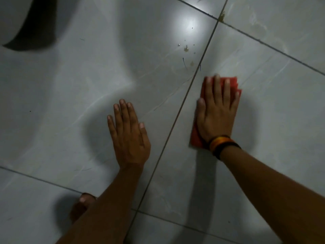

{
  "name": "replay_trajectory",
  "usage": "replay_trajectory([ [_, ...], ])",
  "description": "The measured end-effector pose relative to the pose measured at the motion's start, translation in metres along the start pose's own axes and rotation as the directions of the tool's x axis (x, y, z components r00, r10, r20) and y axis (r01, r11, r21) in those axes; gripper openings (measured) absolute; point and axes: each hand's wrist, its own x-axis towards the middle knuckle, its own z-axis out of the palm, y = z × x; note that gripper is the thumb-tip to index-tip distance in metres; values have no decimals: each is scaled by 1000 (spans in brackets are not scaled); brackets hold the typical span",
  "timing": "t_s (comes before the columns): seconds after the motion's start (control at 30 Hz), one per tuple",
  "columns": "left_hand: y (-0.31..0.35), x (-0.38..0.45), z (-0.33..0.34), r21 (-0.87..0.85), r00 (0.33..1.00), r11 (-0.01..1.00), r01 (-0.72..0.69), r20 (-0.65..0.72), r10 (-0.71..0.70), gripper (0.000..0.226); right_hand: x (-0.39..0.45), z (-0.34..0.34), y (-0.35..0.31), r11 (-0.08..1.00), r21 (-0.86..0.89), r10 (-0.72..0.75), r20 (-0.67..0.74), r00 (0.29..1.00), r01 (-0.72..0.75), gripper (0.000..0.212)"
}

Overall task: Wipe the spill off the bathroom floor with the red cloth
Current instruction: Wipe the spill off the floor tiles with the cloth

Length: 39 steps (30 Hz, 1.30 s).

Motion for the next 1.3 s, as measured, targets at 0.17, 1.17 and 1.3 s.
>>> replay_trajectory([
  [0.17,8,16,-4,-37,999,998,-50,-16,49,65,30,6,-74,948,3,-317,-15,948,317,62],
  [1.17,34,79,-1,-34,991,992,-123,-48,122,64,158,-15,-91,967,6,-255,-14,967,255,62],
  [1.3,35,81,-14,-37,989,989,-145,-5,145,63,69,-3,-90,910,56,-414,59,908,411,62],
])
